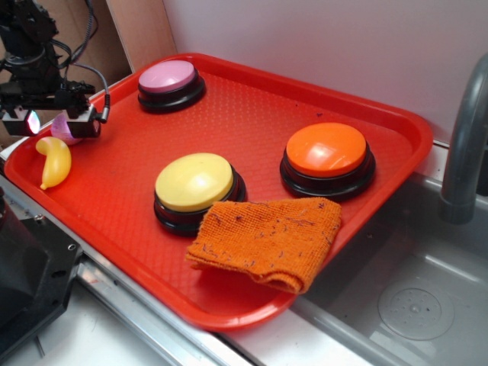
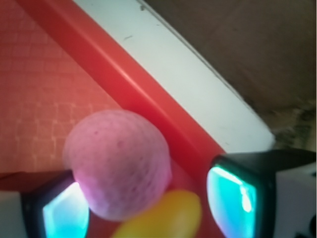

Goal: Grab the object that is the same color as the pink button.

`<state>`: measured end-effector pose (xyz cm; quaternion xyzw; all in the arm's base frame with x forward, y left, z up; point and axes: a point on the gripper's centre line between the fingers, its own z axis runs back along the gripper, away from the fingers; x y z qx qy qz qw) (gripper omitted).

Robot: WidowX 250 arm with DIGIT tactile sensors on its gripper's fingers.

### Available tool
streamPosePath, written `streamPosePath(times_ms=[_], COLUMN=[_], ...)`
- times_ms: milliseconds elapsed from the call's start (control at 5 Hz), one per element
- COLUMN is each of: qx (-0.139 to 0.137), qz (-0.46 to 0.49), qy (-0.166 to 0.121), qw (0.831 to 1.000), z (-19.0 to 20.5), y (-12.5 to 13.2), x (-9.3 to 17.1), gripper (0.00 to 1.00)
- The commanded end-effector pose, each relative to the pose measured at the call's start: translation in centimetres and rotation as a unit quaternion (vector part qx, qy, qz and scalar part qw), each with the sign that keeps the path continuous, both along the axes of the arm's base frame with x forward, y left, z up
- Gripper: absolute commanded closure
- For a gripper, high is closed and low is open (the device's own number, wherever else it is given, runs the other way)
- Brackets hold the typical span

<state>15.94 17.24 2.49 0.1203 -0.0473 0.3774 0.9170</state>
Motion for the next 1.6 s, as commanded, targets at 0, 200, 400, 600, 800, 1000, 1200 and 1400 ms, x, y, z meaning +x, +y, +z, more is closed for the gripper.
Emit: streamPosePath(times_ms=[0, 200, 400, 600, 800, 1000, 1200, 1400], qx=[0.019, 0.021, 0.020, 0.011, -0.021, -0.059, -0.086, -0.135], qz=[-0.014, -0.020, -0.043, -0.045, -0.078, -0.124, -0.164, -0.201], qy=[-0.027, -0.031, -0.034, -0.035, -0.053, -0.047, -0.054, -0.067], qw=[0.999, 0.999, 0.998, 0.998, 0.995, 0.989, 0.981, 0.968], z=[0.3, 0.5, 0.9, 1.7, 4.3, 6.8, 9.0, 11.2], y=[1.0, 0.9, 0.7, 0.3, -1.7, -4.3, -7.0, -10.7], x=[-0.3, -0.3, -0.1, -0.2, 0.3, 0.9, 1.2, 1.3], gripper=[0.87, 1.00, 1.00, 1.00, 1.00, 1.00, 1.00, 1.00])
